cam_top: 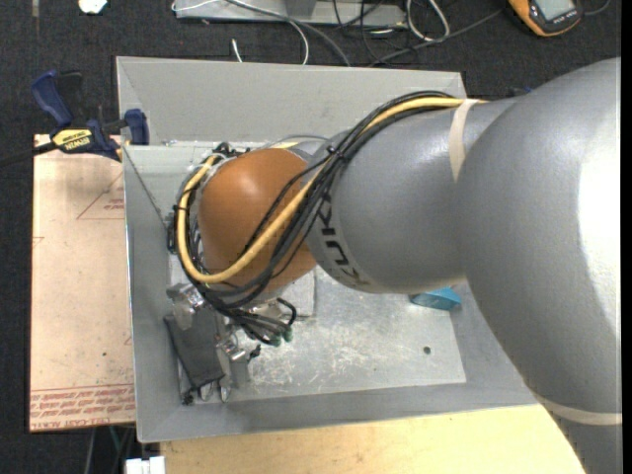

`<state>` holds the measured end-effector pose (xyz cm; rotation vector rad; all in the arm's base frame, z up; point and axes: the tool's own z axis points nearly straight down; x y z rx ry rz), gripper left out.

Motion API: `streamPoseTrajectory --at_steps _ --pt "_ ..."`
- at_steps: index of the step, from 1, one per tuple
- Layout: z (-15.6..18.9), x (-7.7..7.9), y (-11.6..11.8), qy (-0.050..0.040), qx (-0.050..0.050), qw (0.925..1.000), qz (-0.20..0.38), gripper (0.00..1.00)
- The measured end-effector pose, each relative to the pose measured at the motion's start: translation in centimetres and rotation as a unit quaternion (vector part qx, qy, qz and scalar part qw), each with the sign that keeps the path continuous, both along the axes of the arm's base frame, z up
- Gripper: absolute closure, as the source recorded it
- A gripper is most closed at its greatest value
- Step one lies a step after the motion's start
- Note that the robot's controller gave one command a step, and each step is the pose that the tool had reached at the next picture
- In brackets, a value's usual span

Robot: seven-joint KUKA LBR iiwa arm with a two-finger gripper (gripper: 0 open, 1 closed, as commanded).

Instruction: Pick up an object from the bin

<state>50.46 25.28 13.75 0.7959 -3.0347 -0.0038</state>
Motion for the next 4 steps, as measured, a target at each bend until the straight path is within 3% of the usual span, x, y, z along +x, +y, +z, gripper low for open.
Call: streamPoseTrajectory --at_steps 1,2,4 --pt "-4.4 1.2 -0.3 -0.0051 0.001 0.9782 0.208 0.00" --pt "-6.3 2.1 0.0 -0.0047 0.003 0.9829 0.184 1.00" --pt "-4.5 2.0 0.0 -0.0048 0.004 0.9830 0.183 1.00"
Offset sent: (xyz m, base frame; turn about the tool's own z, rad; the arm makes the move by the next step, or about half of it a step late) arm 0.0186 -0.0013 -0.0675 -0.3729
